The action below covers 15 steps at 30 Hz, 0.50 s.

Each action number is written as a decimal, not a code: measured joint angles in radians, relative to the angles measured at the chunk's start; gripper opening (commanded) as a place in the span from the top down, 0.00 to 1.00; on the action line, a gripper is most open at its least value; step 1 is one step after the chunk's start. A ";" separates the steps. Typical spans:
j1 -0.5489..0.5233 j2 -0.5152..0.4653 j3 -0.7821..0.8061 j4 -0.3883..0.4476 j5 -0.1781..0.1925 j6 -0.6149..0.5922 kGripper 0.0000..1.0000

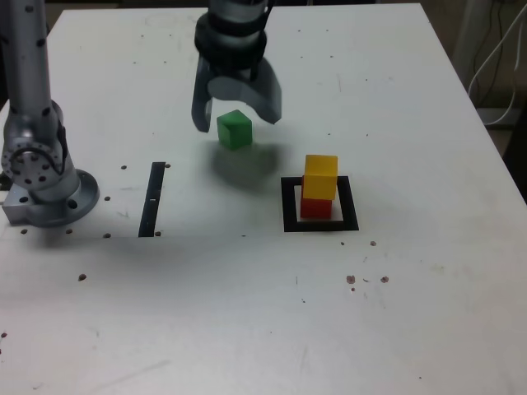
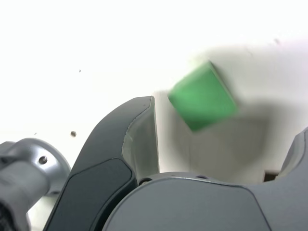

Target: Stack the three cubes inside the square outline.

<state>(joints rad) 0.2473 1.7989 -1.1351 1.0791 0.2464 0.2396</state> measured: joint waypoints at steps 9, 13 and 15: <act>0.060 0.037 0.045 -0.062 0.047 0.007 0.04; 0.061 0.059 0.055 -0.082 0.041 0.014 0.08; 0.061 0.069 0.061 -0.103 0.031 0.018 0.09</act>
<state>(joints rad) 0.3086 1.8684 -1.0745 0.9757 0.2776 0.2580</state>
